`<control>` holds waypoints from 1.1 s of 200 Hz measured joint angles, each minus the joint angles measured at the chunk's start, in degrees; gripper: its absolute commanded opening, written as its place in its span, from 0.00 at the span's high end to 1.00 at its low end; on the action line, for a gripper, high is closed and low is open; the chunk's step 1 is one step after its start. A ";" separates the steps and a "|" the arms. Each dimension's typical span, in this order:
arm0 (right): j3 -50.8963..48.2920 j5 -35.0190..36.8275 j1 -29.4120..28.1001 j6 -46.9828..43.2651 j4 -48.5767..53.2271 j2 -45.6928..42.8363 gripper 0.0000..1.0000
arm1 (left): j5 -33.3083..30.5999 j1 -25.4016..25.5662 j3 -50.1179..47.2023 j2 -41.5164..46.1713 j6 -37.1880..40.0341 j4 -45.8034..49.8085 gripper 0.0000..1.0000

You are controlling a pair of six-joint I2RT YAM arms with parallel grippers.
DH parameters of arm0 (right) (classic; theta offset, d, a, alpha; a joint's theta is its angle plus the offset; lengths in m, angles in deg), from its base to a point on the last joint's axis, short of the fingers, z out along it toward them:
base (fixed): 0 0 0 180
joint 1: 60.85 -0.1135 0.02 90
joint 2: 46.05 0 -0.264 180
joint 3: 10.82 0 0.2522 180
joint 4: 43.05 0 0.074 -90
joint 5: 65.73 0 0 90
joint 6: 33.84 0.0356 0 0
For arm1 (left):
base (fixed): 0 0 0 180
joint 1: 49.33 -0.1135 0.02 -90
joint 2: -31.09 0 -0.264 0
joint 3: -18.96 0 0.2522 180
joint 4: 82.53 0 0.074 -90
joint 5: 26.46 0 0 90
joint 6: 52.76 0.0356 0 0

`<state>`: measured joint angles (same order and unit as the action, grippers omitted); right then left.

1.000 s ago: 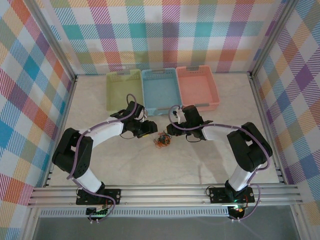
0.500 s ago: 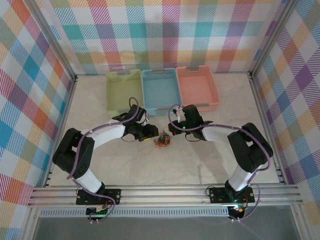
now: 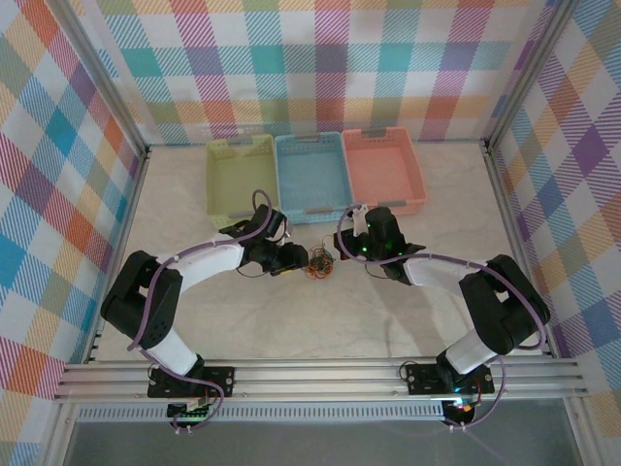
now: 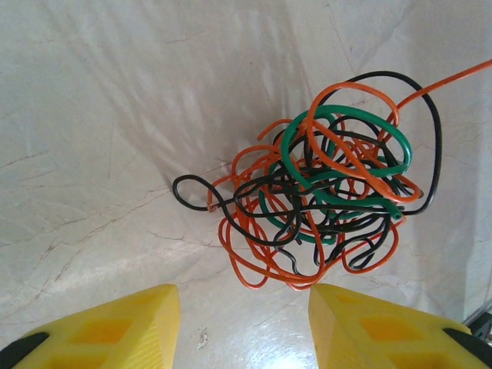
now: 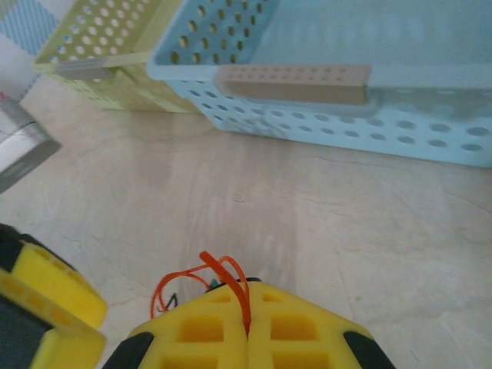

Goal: Untangle the cables

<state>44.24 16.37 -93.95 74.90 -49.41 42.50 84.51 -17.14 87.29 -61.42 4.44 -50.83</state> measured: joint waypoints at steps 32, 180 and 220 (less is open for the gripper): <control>0.09 1.49 0.00 0.07 1.33 0.00 1.00 | -1.77 0.37 0.00 0.00 0.04 0.11 0.52; 1.42 2.80 0.00 0.31 4.79 1.31 1.00 | -5.64 6.21 7.34 -5.33 5.11 1.84 0.53; 1.46 2.75 0.00 0.31 4.90 1.42 1.00 | -7.45 6.23 7.50 -6.40 5.92 4.59 0.59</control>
<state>45.70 19.12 -93.95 75.21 -44.51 43.92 77.06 -10.91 94.78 -67.82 10.37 -46.24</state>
